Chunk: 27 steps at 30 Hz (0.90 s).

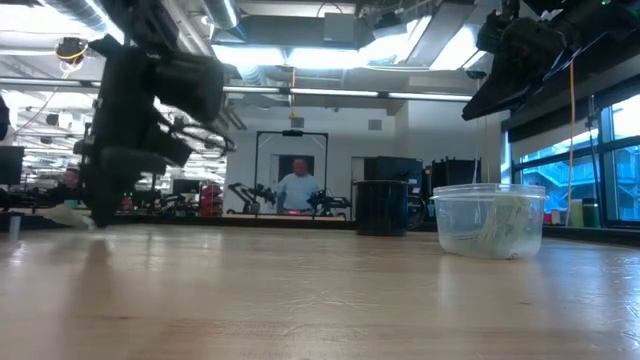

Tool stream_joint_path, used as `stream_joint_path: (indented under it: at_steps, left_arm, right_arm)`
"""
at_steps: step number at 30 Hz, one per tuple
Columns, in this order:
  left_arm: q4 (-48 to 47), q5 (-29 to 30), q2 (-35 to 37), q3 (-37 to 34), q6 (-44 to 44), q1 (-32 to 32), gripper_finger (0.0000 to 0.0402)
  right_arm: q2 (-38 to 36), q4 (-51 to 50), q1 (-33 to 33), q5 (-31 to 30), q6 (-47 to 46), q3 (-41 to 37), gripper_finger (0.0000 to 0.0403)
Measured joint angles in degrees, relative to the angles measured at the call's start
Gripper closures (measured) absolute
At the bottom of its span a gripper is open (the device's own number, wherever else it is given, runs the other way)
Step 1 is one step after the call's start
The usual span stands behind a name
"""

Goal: Pick and place Stevia / Truvia into bins
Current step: Put the stevia packet into the left transparent container

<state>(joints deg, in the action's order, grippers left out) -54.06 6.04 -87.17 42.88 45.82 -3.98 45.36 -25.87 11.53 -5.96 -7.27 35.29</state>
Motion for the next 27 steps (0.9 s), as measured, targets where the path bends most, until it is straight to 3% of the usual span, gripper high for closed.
stream_joint_path:
  at_steps: [8, 17, 21, 27]
  left_arm:
    - [0.40, -2.52, 11.21, 0.10, 2.29, 3.76, 0.0399]
    - [7.35, -14.77, 27.20, 0.17, 10.72, 12.01, 0.0399]
    - [11.13, -14.37, 31.67, 0.26, 16.79, 18.35, 0.0399]
    - [11.73, -12.36, 32.78, 0.26, 31.74, 29.22, 0.0399]
  right_arm:
    - [0.00, 0.02, -0.01, 0.00, 0.01, 0.01, 0.0308]
    - [0.00, -0.22, -0.02, 0.00, 0.03, 0.00, 0.0308]
    - [0.00, -0.35, -0.01, 0.00, 0.03, 0.02, 0.0308]
    - [0.00, -0.35, -0.02, 0.00, 0.03, 0.02, 0.0308]
